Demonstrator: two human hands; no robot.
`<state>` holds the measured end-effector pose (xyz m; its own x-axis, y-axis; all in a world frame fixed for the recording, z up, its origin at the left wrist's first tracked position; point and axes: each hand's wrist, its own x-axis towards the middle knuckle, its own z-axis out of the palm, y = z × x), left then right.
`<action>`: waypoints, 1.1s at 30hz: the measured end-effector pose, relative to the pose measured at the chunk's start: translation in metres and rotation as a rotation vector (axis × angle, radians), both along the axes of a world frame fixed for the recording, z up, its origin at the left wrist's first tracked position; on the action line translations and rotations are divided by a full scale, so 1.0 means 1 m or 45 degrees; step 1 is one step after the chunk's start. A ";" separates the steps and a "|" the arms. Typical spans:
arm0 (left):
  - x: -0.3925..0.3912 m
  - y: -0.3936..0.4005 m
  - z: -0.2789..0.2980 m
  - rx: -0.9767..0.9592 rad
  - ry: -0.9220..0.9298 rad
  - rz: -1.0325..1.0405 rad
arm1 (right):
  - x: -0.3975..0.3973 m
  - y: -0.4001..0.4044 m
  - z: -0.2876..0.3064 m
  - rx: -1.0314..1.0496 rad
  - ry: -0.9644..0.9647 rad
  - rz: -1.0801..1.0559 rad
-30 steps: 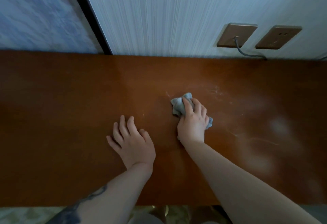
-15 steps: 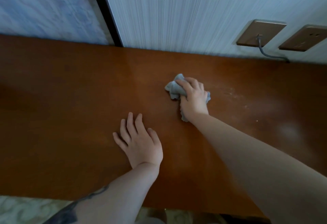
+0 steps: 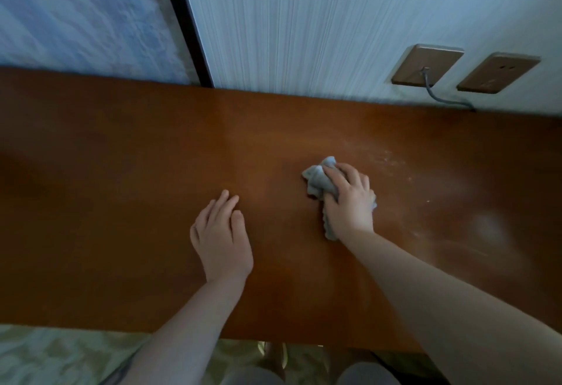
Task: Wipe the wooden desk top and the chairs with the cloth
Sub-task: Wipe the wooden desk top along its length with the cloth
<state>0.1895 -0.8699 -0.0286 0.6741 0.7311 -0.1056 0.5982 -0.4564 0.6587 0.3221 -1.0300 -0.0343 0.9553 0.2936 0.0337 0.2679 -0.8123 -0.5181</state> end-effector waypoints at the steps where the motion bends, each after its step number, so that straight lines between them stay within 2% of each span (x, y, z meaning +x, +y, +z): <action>1: -0.002 0.005 0.001 -0.016 -0.018 -0.031 | -0.007 0.007 -0.003 -0.020 -0.023 -0.037; 3: -0.005 0.013 0.000 -0.064 -0.058 -0.057 | -0.031 0.021 -0.005 -0.018 -0.031 -0.008; 7: -0.006 0.019 0.005 -0.130 -0.123 -0.069 | -0.119 0.054 -0.001 0.029 0.021 0.470; 9: -0.007 0.026 0.009 -0.104 -0.054 -0.151 | -0.158 0.067 0.002 0.053 0.119 0.618; 12: -0.009 0.041 0.011 0.067 0.148 -0.423 | -0.171 0.077 0.014 0.026 0.252 0.778; 16: -0.010 0.053 0.008 0.125 0.184 -0.526 | -0.155 0.052 0.027 -0.026 0.305 1.462; 17: -0.013 0.052 0.005 0.154 0.180 -0.551 | -0.149 0.039 0.028 0.040 0.271 1.453; 18: -0.017 0.050 0.001 0.189 0.170 -0.581 | -0.139 0.024 0.024 0.132 0.214 1.305; 20: -0.029 0.044 -0.008 0.284 0.142 -0.593 | -0.107 0.001 0.019 0.237 -0.015 0.760; 22: -0.038 0.040 -0.013 0.377 0.155 -0.459 | -0.059 -0.005 0.011 0.167 -0.132 0.208; 24: -0.042 0.039 -0.012 0.360 0.157 -0.201 | -0.017 0.007 0.008 0.021 -0.099 -0.006; 26: -0.041 0.041 -0.012 0.284 0.123 -0.020 | 0.009 0.024 -0.001 -0.103 -0.062 -0.060; 29: -0.038 0.041 -0.013 0.253 0.030 0.021 | -0.002 0.057 -0.007 -0.148 -0.046 -0.010; 33: -0.034 0.045 -0.010 0.064 -0.217 0.163 | -0.103 0.087 -0.002 -0.131 -0.133 0.586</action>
